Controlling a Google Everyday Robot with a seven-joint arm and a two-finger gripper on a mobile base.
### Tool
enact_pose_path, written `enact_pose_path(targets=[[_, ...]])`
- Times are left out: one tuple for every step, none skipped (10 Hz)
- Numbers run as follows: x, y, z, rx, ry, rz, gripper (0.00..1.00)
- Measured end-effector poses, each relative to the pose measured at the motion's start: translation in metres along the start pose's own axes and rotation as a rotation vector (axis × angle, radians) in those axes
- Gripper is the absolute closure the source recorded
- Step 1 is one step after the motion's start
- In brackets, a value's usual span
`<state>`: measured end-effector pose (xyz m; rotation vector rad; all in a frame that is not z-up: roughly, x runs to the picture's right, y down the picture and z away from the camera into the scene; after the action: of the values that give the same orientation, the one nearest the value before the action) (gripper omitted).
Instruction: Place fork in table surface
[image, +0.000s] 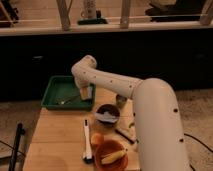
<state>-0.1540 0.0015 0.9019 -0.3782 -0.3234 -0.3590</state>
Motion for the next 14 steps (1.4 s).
enact_pose_path(targets=[[-0.006,-0.005,0.004,-0.019,-0.006,-0.012,0.2],[-0.016,-0.011,0.01,-0.041,-0.012,-0.033,0.2],[-0.023,-0.015,0.014,-0.056,-0.014,-0.046,0.2],[-0.03,-0.019,0.018,-0.076,-0.016,-0.061,0.2],[-0.039,-0.022,0.026,-0.099,-0.017,-0.076,0.2],[-0.047,-0.024,0.032,-0.118,-0.018,-0.09,0.2],[-0.053,-0.024,0.041,-0.141,-0.017,-0.102,0.2],[-0.057,-0.024,0.052,-0.162,-0.02,-0.109,0.2],[-0.059,-0.023,0.059,-0.181,-0.02,-0.113,0.2],[-0.065,-0.022,0.068,-0.197,-0.028,-0.118,0.2],[-0.07,-0.019,0.075,-0.215,-0.038,-0.118,0.2],[-0.07,-0.015,0.083,-0.242,-0.044,-0.11,0.2],[-0.069,-0.01,0.089,-0.261,-0.051,-0.1,0.2],[-0.071,-0.003,0.098,-0.283,-0.062,-0.089,0.2]])
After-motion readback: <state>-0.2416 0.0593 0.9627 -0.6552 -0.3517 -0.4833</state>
